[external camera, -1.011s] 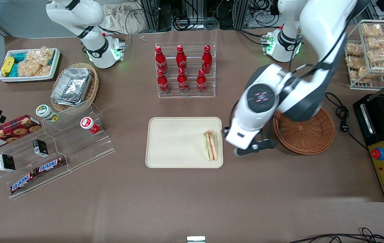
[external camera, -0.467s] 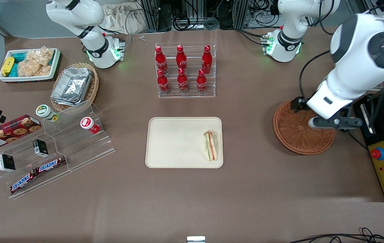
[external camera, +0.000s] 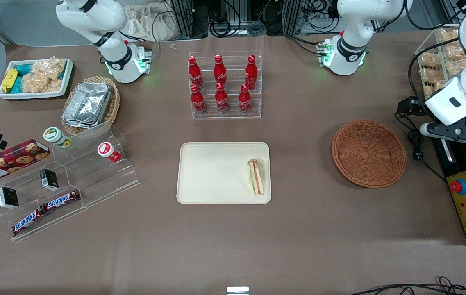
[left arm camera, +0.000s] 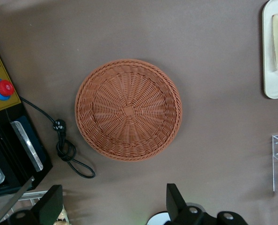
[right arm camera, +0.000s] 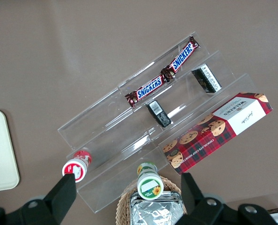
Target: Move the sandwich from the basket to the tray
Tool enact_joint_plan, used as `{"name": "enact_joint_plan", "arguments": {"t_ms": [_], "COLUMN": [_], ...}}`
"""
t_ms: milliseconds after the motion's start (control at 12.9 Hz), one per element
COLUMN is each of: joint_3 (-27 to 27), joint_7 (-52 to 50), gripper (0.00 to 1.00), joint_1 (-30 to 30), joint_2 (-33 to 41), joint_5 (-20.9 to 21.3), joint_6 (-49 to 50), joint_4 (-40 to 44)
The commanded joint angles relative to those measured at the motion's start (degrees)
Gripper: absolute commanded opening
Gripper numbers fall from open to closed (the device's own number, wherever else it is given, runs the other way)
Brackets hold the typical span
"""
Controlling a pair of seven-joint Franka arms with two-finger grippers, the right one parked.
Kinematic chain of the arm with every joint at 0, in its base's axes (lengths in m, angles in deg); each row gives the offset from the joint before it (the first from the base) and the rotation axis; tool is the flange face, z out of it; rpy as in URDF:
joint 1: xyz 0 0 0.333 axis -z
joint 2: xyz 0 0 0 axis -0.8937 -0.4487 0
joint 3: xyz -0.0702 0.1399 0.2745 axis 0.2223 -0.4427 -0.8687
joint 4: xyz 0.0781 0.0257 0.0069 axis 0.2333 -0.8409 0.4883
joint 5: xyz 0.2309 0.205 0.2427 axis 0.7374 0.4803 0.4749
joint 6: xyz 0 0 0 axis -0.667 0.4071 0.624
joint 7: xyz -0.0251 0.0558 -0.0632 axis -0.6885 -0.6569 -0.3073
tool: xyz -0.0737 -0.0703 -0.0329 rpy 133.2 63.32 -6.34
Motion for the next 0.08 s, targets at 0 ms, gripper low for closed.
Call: {"name": "enact_joint_plan", "arguments": {"t_ms": [0], "joint_3": [0.44], "joint_7": [0.56], "gripper": [1.0], "joint_1": [0.01], "joint_2": [-4.4], "joint_5": [0.49], "joint_6": [2.23], "joint_4": [6.31]}}
